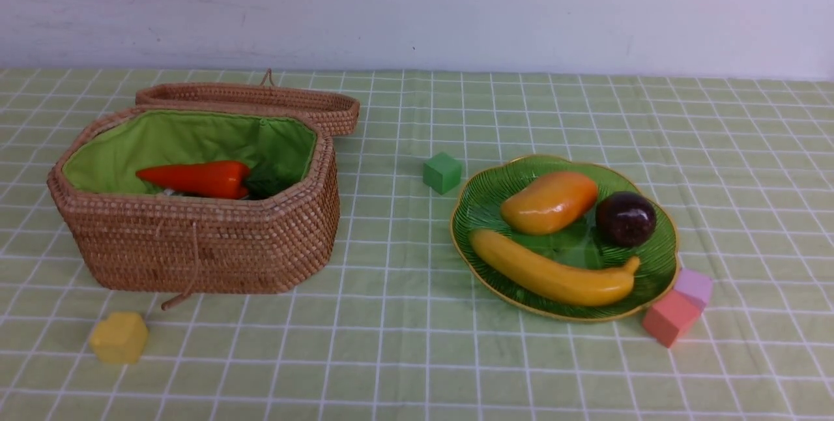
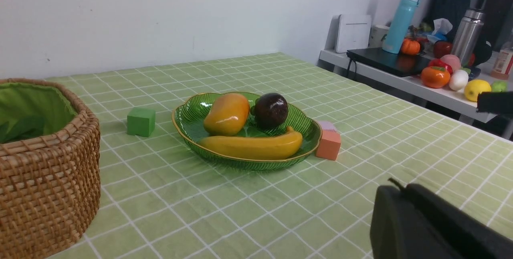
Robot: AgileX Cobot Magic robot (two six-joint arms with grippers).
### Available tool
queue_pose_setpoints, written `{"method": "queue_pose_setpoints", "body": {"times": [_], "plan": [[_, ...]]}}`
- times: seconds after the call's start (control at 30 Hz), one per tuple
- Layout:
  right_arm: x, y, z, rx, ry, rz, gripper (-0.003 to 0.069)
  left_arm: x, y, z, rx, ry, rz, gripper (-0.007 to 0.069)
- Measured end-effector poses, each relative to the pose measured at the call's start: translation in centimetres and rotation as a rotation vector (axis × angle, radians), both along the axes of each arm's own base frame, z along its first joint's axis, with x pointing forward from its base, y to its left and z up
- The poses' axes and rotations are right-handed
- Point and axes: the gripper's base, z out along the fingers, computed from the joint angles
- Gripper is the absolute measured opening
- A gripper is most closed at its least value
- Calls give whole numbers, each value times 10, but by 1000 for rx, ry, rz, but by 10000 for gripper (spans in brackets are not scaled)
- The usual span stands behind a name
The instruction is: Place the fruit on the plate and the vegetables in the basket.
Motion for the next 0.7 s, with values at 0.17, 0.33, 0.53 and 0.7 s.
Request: {"method": "queue_pose_setpoints", "body": {"times": [0.17,0.33,0.53,0.7], "plan": [[0,-1,-19,-36,63,1,26,0,0,0,0,1,0,-10],[-2,-1,-22,-57,111,5,27,0,0,0,1,2,0,-10],[-2,-1,-22,-59,115,6,31,0,0,0,1,2,0,-8],[-2,-1,-22,-59,116,6,31,0,0,0,1,2,0,-4]]}}
